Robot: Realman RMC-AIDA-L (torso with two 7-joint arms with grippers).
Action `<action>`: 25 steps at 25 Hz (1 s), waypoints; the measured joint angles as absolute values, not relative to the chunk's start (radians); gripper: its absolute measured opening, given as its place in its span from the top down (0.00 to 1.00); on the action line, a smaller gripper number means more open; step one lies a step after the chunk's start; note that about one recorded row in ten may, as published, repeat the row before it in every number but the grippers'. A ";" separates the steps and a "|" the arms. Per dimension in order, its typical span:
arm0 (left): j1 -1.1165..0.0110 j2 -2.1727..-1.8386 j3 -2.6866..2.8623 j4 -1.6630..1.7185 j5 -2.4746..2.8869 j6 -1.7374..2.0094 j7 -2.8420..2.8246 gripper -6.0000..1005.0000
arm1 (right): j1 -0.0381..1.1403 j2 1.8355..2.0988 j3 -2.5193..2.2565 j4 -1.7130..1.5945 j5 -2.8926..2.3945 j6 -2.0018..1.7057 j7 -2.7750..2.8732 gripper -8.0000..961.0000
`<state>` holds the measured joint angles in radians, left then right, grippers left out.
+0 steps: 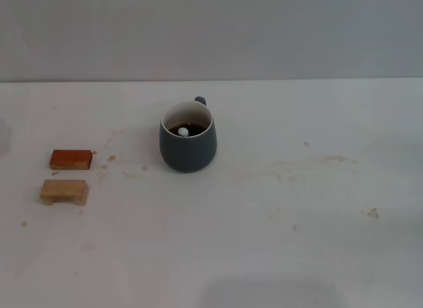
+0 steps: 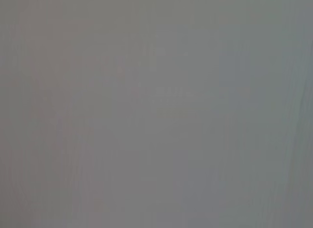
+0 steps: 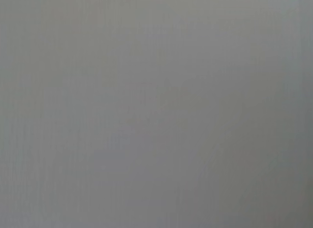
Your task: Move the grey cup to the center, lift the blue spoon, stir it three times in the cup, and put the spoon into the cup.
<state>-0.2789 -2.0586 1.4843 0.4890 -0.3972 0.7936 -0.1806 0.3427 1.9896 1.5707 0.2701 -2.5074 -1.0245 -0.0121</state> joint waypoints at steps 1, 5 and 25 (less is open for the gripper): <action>-0.280 -2.059 1.484 0.487 -0.397 0.794 -0.181 0.28 | 0.344 1.990 1.571 0.270 -2.507 -1.024 -0.012 0.49; -0.284 -2.059 1.491 0.472 -0.397 0.822 -0.179 0.28 | 0.355 1.988 1.571 0.263 -2.507 -1.020 -0.012 0.49; -0.344 -2.062 1.488 0.353 -0.397 0.932 -0.173 0.28 | 0.385 1.982 1.571 0.238 -2.506 -1.019 -0.012 0.49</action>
